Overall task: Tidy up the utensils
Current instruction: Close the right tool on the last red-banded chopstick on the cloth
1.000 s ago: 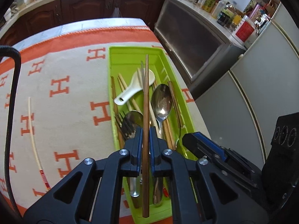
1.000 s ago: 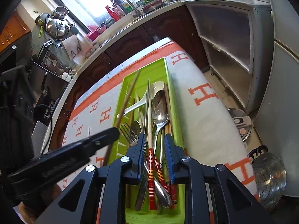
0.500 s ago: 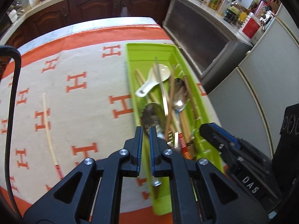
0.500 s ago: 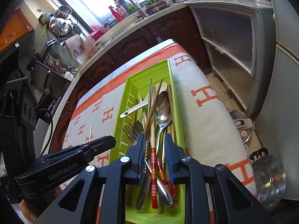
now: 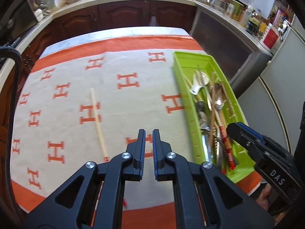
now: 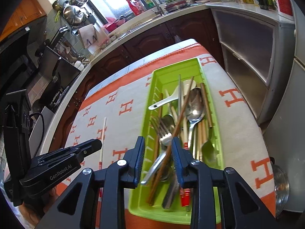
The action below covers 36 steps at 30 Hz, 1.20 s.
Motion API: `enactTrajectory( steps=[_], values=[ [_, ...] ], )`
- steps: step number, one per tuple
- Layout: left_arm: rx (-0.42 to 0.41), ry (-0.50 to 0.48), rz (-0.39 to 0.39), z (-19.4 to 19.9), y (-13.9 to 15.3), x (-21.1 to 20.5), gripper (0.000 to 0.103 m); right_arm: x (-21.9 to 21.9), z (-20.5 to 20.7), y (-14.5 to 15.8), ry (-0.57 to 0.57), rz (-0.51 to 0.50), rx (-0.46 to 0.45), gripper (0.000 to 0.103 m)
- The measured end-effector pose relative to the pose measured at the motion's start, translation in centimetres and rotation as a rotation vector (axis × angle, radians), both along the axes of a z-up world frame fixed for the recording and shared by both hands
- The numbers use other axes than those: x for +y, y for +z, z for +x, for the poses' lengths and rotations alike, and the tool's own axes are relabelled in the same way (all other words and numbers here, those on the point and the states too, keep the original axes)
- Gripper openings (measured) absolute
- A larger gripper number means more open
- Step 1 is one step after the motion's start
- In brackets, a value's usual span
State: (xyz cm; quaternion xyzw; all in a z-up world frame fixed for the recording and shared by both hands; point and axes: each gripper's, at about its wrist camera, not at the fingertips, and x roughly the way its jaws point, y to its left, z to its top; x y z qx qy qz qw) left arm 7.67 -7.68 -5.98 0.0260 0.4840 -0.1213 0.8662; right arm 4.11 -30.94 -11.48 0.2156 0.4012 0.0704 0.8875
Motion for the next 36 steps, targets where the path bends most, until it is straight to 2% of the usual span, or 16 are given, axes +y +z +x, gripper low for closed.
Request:
enactTrajectory(
  steps=[7, 13, 20, 25, 33, 36],
  values=[
    [-0.057, 0.081, 0.018, -0.7, 0.6, 4.8, 0.005, 4.8, 0.6, 1.5, 0.118, -0.045, -0.024, 0.034],
    [-0.073, 0.168, 0.027, -0.6, 0.0, 9.5, 0.005, 10.1, 1.3, 1.8, 0.221, -0.086, -0.005, 0.035],
    [-0.060, 0.256, 0.009, -0.3, -1.5, 14.5, 0.005, 16.5, 3.4, -1.0, 0.329, -0.145, 0.081, 0.035],
    [-0.052, 0.287, 0.008, -0.3, -2.7, 16.6, 0.005, 20.0, 4.5, -2.9, 0.373, -0.191, 0.122, 0.035],
    [-0.010, 0.314, 0.003, 0.3, -4.6, 18.8, 0.005, 23.3, 6.4, -5.3, 0.379, -0.307, 0.161, 0.035],
    [0.004, 0.318, 0.001, 0.4, -5.1, 19.2, 0.007, 24.3, 6.7, -5.7, 0.377, -0.367, 0.142, 0.035]
  ],
)
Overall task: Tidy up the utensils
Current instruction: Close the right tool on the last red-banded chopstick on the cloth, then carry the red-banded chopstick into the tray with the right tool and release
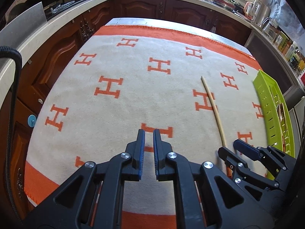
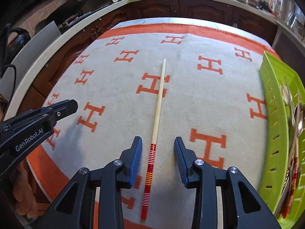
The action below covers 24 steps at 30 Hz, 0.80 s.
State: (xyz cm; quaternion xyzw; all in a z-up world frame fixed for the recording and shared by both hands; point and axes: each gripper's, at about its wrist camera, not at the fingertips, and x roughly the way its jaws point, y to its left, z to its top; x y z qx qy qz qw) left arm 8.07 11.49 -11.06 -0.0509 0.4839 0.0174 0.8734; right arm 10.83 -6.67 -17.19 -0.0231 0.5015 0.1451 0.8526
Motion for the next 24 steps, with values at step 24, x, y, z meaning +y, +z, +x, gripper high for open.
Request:
enactTrajectory(
  steps=[24],
  values=[
    [0.006, -0.020, 0.041, -0.8, 0.4, -1.8, 0.029, -2.4, -1.8, 1.5, -0.075, 0.073, -0.041, 0.006]
  ],
)
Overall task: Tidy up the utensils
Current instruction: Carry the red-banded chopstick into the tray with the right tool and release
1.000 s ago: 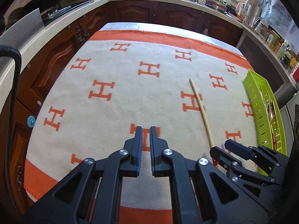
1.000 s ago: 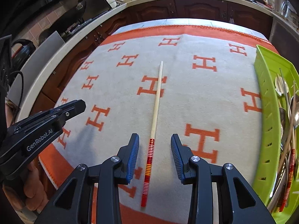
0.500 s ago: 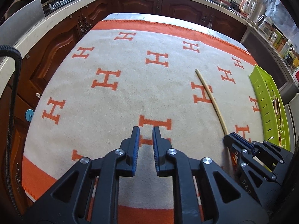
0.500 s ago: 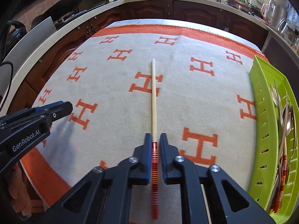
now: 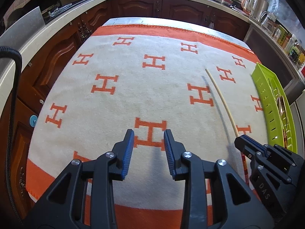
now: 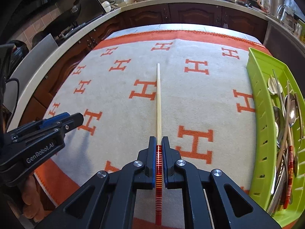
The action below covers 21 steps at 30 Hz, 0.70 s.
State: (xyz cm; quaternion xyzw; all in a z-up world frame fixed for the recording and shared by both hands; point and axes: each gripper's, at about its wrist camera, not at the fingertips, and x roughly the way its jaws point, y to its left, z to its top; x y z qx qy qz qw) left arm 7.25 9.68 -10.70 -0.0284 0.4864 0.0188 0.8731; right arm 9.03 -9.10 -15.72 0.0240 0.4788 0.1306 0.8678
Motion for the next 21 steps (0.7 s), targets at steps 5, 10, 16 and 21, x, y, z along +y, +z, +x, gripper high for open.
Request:
enactTrajectory(
  steps=[5, 10, 16, 21],
  values=[
    [-0.002, -0.010, 0.017, -0.3, 0.6, -1.3, 0.032, -1.5, -1.0, 1.7, -0.019, 0.044, -0.034, 0.006],
    [-0.009, -0.043, 0.028, -0.6, 1.3, -3.1, 0.034, -3.8, -2.1, 3.5, -0.047, 0.093, -0.071, 0.006],
    [-0.019, -0.121, 0.035, -0.7, 2.6, -6.6, 0.034, -7.1, -3.7, 5.4, -0.085, 0.144, -0.113, 0.006],
    [-0.041, -0.185, 0.032, -0.3, 4.0, -10.4, 0.034, -10.6, -5.1, 6.7, -0.135, 0.173, -0.148, 0.006]
  ],
)
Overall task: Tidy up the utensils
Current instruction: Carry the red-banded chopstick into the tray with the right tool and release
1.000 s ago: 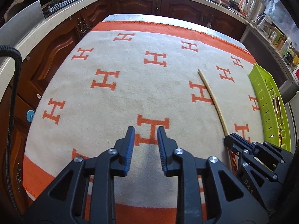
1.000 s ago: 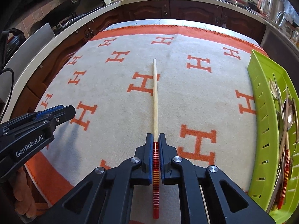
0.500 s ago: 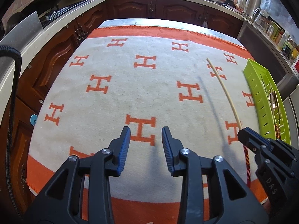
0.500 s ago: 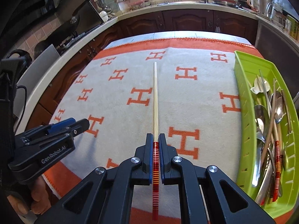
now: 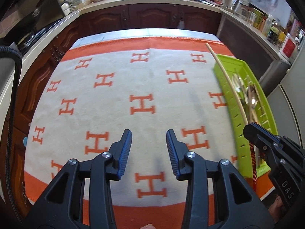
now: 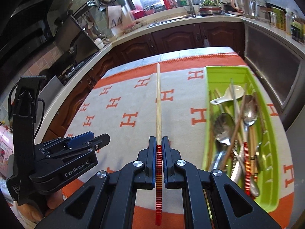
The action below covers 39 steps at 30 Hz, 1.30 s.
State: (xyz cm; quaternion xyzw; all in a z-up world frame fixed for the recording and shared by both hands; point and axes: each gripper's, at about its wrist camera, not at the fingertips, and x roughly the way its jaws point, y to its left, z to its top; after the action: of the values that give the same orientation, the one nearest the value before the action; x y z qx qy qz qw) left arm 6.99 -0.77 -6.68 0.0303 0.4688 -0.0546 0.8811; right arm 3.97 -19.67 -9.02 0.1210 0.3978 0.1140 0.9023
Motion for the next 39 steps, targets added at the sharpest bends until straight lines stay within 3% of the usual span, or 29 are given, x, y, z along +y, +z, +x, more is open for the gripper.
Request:
enactTrajectory(
  steps=[14, 27, 28, 31, 32, 39],
  values=[
    [-0.035, -0.122, 0.013, 2.6, 2.2, -9.0, 0.035, -10.9, -0.8, 1.9, -0.181, 0.031, -0.040, 0.006],
    [0.002, -0.128, 0.052, 5.1, 0.2, -12.1, 0.035, -14.1, 3.3, -2.1, -0.212, 0.041, 0.077, 0.006],
    [0.005, -0.127, 0.052, 5.2, 0.1, -12.2, 0.035, -13.9, 3.7, -2.5, -0.210, 0.038, 0.087, 0.010],
    [0.015, -0.127, 0.053, 5.3, -0.4, -12.3, 0.035, -13.6, 4.3, -3.3, -0.208, 0.048, 0.097, 0.038],
    [0.018, -0.127, 0.054, 5.4, -0.5, -12.3, 0.035, -13.4, 4.2, -3.3, -0.210, 0.049, 0.091, 0.043],
    [0.028, -0.127, 0.055, 5.5, -1.0, -12.3, 0.035, -13.0, 4.5, -3.6, -0.204, 0.052, 0.071, 0.043]
  ],
)
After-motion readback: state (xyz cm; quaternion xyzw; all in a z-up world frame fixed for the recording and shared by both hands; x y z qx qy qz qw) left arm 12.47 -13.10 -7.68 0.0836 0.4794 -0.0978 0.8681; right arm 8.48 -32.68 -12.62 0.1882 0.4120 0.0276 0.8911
